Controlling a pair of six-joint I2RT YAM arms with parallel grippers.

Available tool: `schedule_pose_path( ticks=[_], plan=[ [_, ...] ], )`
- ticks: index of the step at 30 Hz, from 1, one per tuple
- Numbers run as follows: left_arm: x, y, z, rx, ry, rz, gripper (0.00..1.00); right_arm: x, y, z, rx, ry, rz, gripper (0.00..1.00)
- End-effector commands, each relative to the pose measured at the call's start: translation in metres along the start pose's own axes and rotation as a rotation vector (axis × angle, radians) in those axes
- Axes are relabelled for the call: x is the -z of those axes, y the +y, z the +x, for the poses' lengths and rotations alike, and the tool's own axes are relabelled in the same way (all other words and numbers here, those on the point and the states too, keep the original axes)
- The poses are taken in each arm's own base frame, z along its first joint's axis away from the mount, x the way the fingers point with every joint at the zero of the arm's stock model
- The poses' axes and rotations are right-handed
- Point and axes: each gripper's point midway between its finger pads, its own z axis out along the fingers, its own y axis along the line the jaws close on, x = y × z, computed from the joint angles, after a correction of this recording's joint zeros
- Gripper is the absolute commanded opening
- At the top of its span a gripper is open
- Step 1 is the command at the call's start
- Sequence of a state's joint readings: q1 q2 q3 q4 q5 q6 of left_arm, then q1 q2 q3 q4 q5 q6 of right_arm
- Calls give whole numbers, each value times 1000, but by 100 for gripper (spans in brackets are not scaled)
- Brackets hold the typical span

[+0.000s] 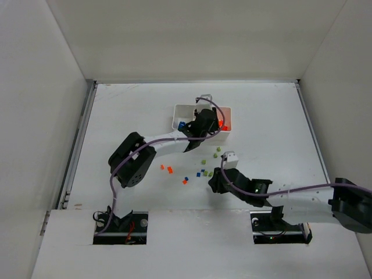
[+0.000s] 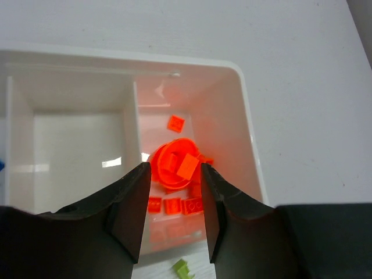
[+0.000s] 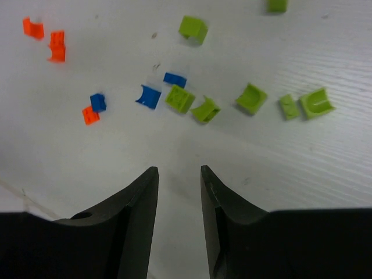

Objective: Sort the legos into containers by color

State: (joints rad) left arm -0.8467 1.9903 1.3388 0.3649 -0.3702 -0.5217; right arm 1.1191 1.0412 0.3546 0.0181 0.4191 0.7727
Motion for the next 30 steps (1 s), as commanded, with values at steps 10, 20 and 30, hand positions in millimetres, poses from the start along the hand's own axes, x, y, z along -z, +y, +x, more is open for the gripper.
schedule_pose_path(
  ticks=[10,20,30],
  plan=[
    [93,75,-52,95,-148,-50,38,-44,45,5,121,17,-23,55],
    [152,160,-35,156,-181,-180,39,-70,29,1,255,-24,208,45],
    [195,203,-34,170,-211,-250,42,-80,27,10,337,-7,301,25]
  ],
)
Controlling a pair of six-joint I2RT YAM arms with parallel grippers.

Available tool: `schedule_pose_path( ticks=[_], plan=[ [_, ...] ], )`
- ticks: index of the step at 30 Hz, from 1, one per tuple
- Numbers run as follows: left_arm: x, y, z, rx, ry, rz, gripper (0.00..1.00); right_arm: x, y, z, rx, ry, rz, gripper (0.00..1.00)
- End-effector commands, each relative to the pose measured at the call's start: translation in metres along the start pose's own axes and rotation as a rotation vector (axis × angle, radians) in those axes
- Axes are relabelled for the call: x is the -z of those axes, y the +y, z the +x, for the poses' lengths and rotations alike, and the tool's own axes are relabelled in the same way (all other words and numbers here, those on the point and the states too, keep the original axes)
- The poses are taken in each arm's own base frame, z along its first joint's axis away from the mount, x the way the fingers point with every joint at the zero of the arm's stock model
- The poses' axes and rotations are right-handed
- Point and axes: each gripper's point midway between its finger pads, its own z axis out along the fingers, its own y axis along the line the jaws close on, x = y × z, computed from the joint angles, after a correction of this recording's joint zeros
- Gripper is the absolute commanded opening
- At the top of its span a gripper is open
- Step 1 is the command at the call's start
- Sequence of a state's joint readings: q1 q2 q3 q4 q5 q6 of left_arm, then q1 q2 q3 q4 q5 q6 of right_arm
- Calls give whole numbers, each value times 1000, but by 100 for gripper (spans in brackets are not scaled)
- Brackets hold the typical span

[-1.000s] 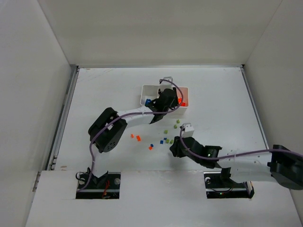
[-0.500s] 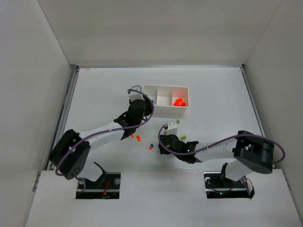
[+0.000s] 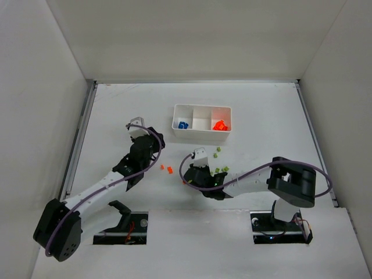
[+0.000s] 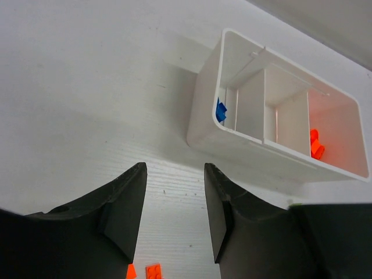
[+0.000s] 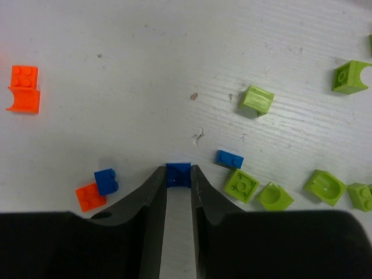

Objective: Sort the legos into containers by color

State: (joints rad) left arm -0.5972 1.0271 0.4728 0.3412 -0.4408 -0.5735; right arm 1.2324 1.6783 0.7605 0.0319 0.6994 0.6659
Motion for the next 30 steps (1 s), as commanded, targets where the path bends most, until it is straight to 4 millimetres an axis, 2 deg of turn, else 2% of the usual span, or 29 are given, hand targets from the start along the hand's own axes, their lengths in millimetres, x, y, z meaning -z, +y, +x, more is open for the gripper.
schedule_pose_path(
  ticks=[1,4,9,12,16,18,21,26,30],
  plan=[
    [9,11,-4,4,-19,-17,42,0,-6,6,52,19,55,22],
    [13,20,2,-2,-8,-30,43,13,-3,-11,40,-17,52,17],
    [23,32,20,10,21,-35,43,32,7,-46,15,-69,-14,17],
    [30,34,28,11,42,-31,42,35,10,-84,-36,-116,-61,17],
    [36,45,40,-2,56,-58,40,26,5,-155,-97,-223,-103,17],
    [39,49,49,-5,72,-72,40,21,5,-192,-124,-265,-127,17],
    [42,54,59,-7,99,-84,40,5,7,-224,-132,-295,-139,18],
    [44,57,72,2,130,-88,40,-37,7,-245,-134,-285,-115,18],
    [47,56,82,-14,147,-81,39,-68,2,-257,-144,-281,-83,22]
  ],
)
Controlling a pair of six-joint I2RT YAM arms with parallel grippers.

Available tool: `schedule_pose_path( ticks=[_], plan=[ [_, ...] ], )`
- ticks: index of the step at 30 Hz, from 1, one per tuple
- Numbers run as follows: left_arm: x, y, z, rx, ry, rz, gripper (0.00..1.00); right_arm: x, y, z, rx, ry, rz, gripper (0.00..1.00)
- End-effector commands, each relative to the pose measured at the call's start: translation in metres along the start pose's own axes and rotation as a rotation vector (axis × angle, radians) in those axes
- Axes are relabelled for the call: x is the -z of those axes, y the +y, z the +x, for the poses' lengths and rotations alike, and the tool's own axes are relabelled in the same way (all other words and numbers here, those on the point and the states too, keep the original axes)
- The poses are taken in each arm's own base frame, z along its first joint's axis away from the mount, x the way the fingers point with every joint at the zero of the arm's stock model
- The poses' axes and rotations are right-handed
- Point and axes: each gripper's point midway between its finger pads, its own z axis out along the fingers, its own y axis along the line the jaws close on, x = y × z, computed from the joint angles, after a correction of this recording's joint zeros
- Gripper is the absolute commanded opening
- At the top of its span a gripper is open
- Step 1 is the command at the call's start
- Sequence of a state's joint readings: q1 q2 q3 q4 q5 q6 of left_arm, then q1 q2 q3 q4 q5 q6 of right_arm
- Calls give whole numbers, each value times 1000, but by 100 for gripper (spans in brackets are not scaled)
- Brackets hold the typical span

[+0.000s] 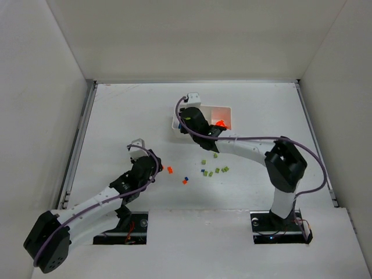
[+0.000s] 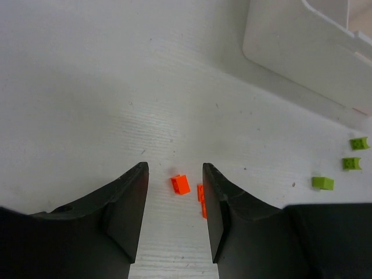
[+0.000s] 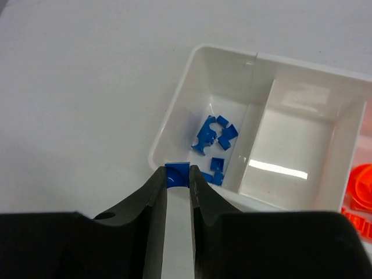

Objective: Sort the legos into containers by color

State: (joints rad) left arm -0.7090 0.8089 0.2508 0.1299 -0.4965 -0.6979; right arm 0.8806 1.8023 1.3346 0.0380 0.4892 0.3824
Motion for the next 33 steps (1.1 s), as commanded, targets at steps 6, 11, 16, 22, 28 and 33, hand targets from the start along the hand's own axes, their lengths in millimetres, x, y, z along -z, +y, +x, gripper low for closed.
schedule_pose_path(
  ticks=[6,11,16,22,28,33],
  plan=[
    [1,2,11,-2,4,-10,38,-34,0,-21,-6,-28,-2,42],
    [-1,1,17,-15,24,-20,36,-24,-5,-23,-5,-38,0,45],
    [-6,3,22,-39,38,-44,35,1,-13,-12,-16,-48,-12,44],
    [-13,-7,31,-78,64,-43,33,34,-25,16,-22,-31,-22,44],
    [-17,-15,37,-106,82,-42,32,53,-36,41,-22,-2,-23,44],
    [-24,-10,39,-116,88,-76,32,61,-45,51,-26,7,-21,44]
  ],
)
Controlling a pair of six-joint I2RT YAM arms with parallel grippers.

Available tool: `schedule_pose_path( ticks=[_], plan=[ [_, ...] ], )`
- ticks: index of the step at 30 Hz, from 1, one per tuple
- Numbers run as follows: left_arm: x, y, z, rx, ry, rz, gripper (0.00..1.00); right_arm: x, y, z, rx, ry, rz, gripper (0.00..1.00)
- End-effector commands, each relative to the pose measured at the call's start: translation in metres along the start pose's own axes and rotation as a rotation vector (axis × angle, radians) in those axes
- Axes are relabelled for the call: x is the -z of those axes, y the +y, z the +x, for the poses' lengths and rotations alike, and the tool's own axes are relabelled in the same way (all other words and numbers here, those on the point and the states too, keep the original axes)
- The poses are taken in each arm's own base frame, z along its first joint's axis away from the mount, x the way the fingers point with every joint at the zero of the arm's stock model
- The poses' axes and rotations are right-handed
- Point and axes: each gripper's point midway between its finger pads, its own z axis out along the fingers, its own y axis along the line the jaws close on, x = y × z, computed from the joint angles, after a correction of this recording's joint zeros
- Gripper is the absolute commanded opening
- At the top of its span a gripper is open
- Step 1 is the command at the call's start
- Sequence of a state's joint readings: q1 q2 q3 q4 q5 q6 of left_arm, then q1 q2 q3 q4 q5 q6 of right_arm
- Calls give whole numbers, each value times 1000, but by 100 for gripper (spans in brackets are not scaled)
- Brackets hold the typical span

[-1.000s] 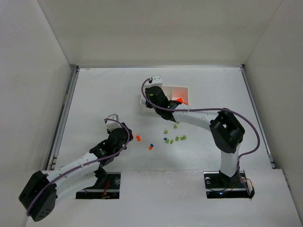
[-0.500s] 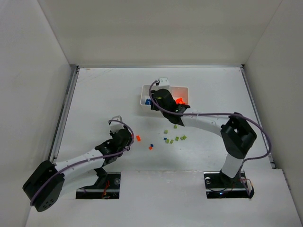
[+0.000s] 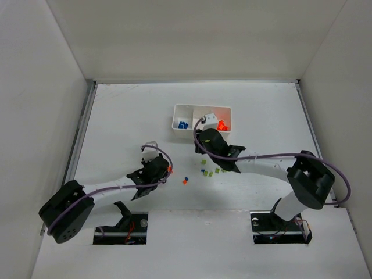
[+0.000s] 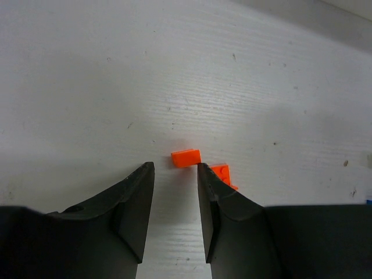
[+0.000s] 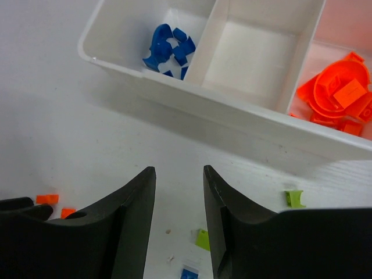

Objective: Sort the legos into containers by color

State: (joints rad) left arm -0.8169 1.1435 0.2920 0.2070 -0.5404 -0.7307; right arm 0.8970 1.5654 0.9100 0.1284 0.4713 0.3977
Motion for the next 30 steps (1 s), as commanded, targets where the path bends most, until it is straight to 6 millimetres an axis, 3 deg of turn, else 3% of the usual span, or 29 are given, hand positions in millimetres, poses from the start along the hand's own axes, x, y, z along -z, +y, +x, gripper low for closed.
schedule_pose_path(
  ticks=[1,8,13,24,30],
  plan=[
    [-5,-8,-16,20,-46,-8,32,9,4,-24,-64,-86,-27,44],
    [-12,-17,-14,-10,-35,-10,28,20,-1,-23,-73,-101,-41,45],
    [-14,-11,-17,-11,-52,-45,25,31,-2,-10,-84,-89,-58,45],
    [-16,-4,-22,-75,-71,-122,34,40,-14,13,-115,-68,-67,45],
    [-24,-9,-24,-101,-68,-141,24,52,-16,8,-129,-90,-85,45]
  ],
)
